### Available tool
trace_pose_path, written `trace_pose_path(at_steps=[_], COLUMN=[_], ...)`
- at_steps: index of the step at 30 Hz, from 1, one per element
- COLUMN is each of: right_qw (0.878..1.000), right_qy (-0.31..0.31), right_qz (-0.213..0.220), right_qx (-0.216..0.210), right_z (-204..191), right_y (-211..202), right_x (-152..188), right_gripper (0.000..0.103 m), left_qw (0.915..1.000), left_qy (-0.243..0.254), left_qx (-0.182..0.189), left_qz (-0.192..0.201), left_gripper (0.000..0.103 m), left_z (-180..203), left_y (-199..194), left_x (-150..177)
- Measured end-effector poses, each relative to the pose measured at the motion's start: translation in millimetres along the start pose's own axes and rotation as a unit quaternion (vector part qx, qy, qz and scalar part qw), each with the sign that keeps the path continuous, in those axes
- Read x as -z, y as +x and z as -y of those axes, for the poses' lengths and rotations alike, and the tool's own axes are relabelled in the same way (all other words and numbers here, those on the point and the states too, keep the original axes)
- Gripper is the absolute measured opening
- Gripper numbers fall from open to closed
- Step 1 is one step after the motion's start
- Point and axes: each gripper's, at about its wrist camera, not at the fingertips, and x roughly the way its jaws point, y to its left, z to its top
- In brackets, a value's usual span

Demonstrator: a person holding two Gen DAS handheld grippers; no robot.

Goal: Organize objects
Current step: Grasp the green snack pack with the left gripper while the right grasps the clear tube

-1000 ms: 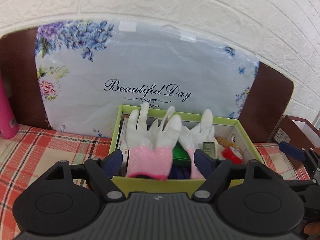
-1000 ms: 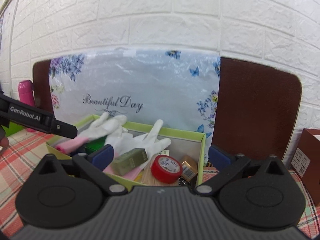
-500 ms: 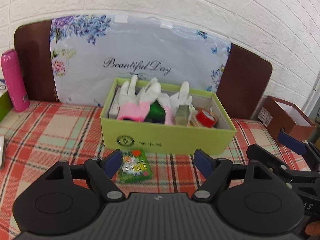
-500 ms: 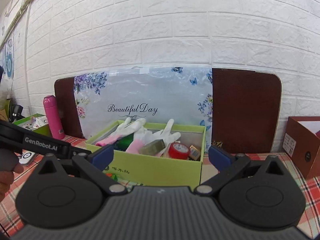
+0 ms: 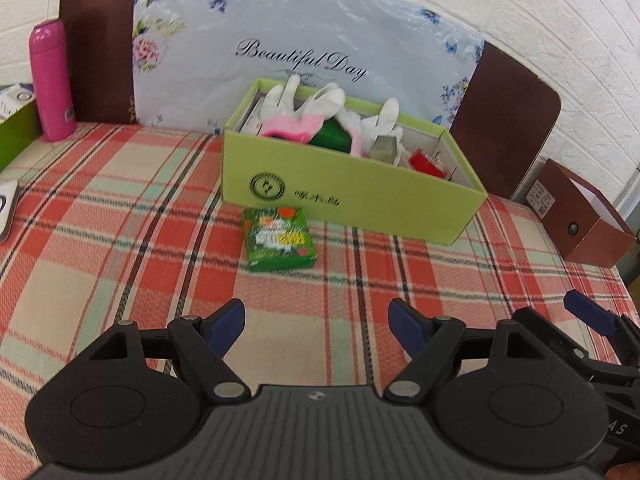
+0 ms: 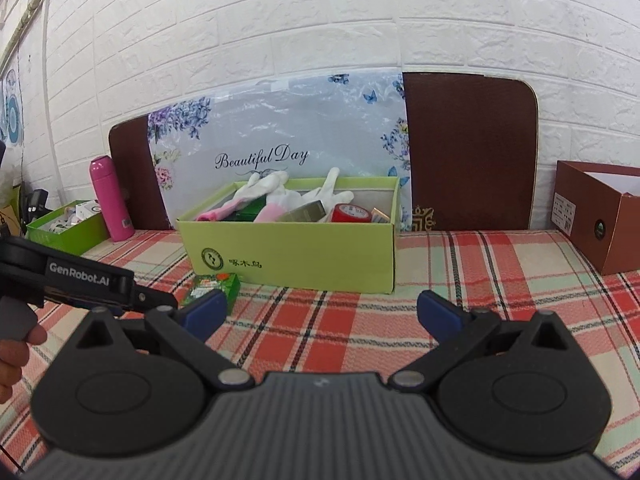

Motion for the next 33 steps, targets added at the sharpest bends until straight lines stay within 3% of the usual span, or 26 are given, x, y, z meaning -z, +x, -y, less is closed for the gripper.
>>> trace_pose_path(at_steps=[10, 16, 19, 21, 22, 24, 26, 33], right_qw=[0.997, 0.996, 0.994, 0.992, 0.992, 0.991, 0.99, 0.988], right_qy=[-0.059, -0.029, -0.024, -0.019, -0.024, -0.031, -0.021, -0.058], right_qz=[-0.057, -0.088, -0.105, -0.128, -0.125, -0.131, -0.137, -0.145], right_qx=[-0.009, -0.01, -0.01, -0.007, 0.002, 0.017, 0.009, -0.006], right_z=[-0.6, 9.3, 11.2, 11.6, 9.4, 5.5, 3.3, -20.4], right_y=[0.8, 8.9, 12.3, 15.2, 13.2, 10.3, 6.3, -6.4], right_x=[48.2, 66.2, 69.0, 71.1, 71.8, 71.6, 71.6, 80.1], right_gripper=[0.103, 0.102, 0.091, 0.073, 0.069, 0.048, 0.04, 0.035], left_qw=[0.9998, 0.9996, 0.9997, 0.9998, 0.9999, 1.0, 0.9997, 0.9975], left_qy=[-0.003, 0.003, 0.006, 0.008, 0.007, 0.005, -0.003, -0.017], left_qx=[0.001, 0.001, 0.0, 0.001, 0.0, -0.008, -0.022, -0.064], left_qz=[-0.02, -0.027, -0.024, -0.018, -0.014, -0.004, 0.005, 0.026], left_gripper=[0.082, 0.082, 0.082, 0.082, 0.082, 0.082, 0.082, 0.082], left_z=[-19.6, -21.5, -20.2, -19.4, -18.7, -16.4, -13.7, -4.1], left_y=[8.8, 13.6, 16.4, 19.9, 22.3, 29.3, 39.7, 84.9], left_x=[31.7, 40.0, 38.9, 34.6, 31.7, 23.7, 12.1, -30.8])
